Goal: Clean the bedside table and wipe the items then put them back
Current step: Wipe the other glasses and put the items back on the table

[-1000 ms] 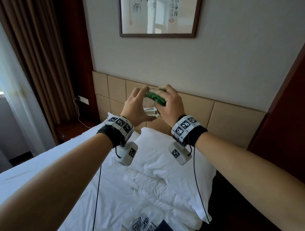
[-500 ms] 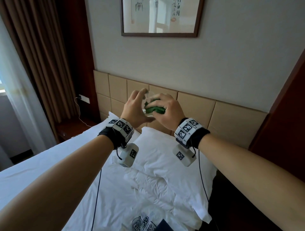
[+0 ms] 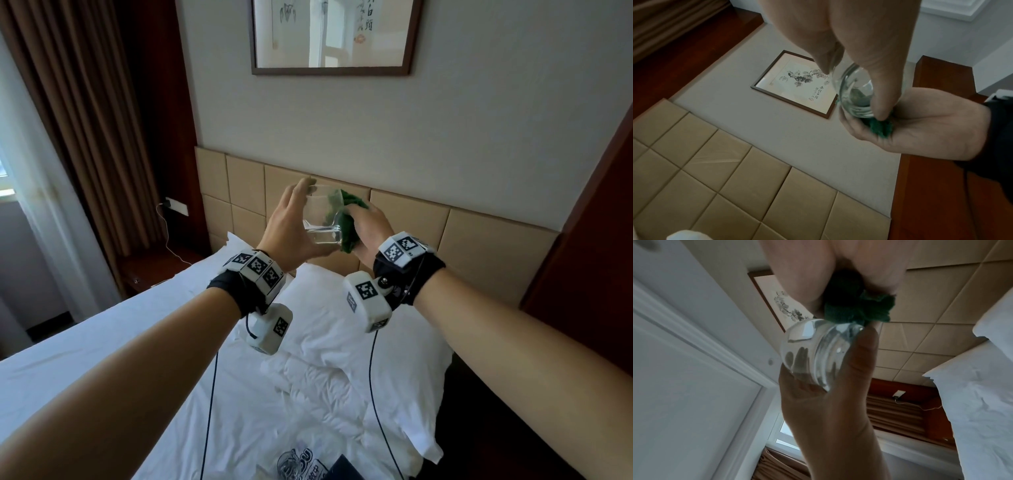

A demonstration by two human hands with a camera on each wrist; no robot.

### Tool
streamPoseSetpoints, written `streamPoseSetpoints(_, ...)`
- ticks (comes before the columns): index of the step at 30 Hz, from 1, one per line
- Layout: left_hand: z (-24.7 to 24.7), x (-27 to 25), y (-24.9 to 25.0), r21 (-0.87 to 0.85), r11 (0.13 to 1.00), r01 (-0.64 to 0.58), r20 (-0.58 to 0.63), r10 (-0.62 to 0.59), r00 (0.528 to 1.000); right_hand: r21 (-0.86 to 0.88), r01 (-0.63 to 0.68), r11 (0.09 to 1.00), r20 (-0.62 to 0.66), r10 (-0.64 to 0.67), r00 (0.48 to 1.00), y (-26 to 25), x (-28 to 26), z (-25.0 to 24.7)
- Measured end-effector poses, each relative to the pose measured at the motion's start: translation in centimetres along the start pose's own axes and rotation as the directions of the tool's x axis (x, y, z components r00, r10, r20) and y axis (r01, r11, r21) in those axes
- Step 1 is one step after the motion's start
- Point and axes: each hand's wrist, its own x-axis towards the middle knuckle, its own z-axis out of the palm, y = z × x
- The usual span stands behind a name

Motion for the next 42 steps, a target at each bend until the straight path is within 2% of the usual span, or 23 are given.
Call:
streamPoseSetpoints(4, 0.3, 0.0, 0.5, -0.087, 0.995, -0.048, -0.05, 0.043, 0.998, 0.056, -0.073, 0.996, 0.007, 0.073, 0.997, 0.7, 0.4, 0.2)
streamPoseSetpoints(7, 0.7, -0.2, 0.6, -0.172, 0.985, -0.011, -0.083, -0.004, 0.997, 0.057, -0.096, 0.994, 0.01, 0.096, 0.995, 0.8, 0.8, 0.1)
streamPoseSetpoints(12, 1.0, -0.5, 0.4, -0.187, 0.982, -0.003, -0.076, -0.011, 0.997, 0.002, -0.109, 0.994, 0.03, 0.109, 0.994, 0.7, 0.7, 0.0)
streamPoseSetpoints(15, 0.9, -0.5, 0.4, -0.158, 0.987, 0.023, -0.052, -0.031, 0.998, -0.086, -0.035, 0.996, -0.021, 0.033, 0.999, 0.6, 0.7, -0.3)
streamPoseSetpoints(19, 0.8, -0.6, -0.1, -0.048, 0.998, 0.046, -0.011, -0.047, 0.999, -0.126, 0.176, 0.976, -0.079, -0.187, 0.979, 0.2, 0.1, -0.1)
streamPoseSetpoints(22, 0.8, -0.4, -0.3, 0.006, 0.997, 0.079, -0.004, -0.079, 0.997, -0.328, 0.407, 0.853, -0.028, -0.439, 0.898, -0.2, -0.6, 0.2)
streamPoseSetpoints(25, 1.0, -0.1, -0.8, 0.021, 0.997, 0.075, -0.001, -0.075, 0.997, -0.481, 0.597, 0.643, 0.1, -0.636, 0.766, -0.2, -0.8, 0.1)
streamPoseSetpoints(27, 1.0, -0.1, -1.1, 0.028, 0.998, 0.052, 0.0, -0.052, 0.999, -0.556, 0.682, 0.474, 0.203, -0.719, 0.665, -0.1, -0.5, -0.1)
streamPoseSetpoints(29, 1.1, -0.2, -1.3, 0.046, 0.999, 0.024, 0.014, -0.024, 1.0, -0.578, 0.711, 0.4, 0.258, -0.737, 0.625, 0.0, -0.2, -0.2)
streamPoseSetpoints(30, 1.1, -0.2, -1.2, 0.055, 0.998, 0.011, 0.021, -0.012, 1.0, -0.563, 0.71, 0.423, 0.256, -0.728, 0.637, 0.1, -0.2, -0.2)
streamPoseSetpoints(31, 1.1, -0.2, -1.2, 0.059, 0.998, 0.002, 0.026, -0.004, 1.0, -0.529, 0.69, 0.494, 0.222, -0.704, 0.674, 0.0, -0.2, -0.1)
streamPoseSetpoints(33, 1.1, -0.1, -1.1, 0.044, 0.999, -0.001, 0.026, 0.0, 1.0, -0.412, 0.595, 0.69, 0.127, -0.604, 0.787, -0.1, -0.2, 0.3)
streamPoseSetpoints(35, 1.0, -0.1, -1.2, 0.005, 1.0, 0.029, 0.008, -0.029, 1.0, -0.322, 0.509, 0.798, 0.075, -0.514, 0.854, -0.3, 0.0, 0.6)
streamPoseSetpoints(38, 0.7, -0.2, -1.5, -0.047, 0.995, 0.09, -0.011, -0.091, 0.996, -0.211, 0.405, 0.89, 0.041, -0.406, 0.913, -0.6, 0.3, 0.7)
streamPoseSetpoints(42, 0.7, -0.2, -1.6, -0.14, 0.984, 0.113, -0.026, -0.118, 0.993, -0.143, 0.313, 0.939, 0.025, -0.313, 0.949, -0.4, 0.4, 0.7)
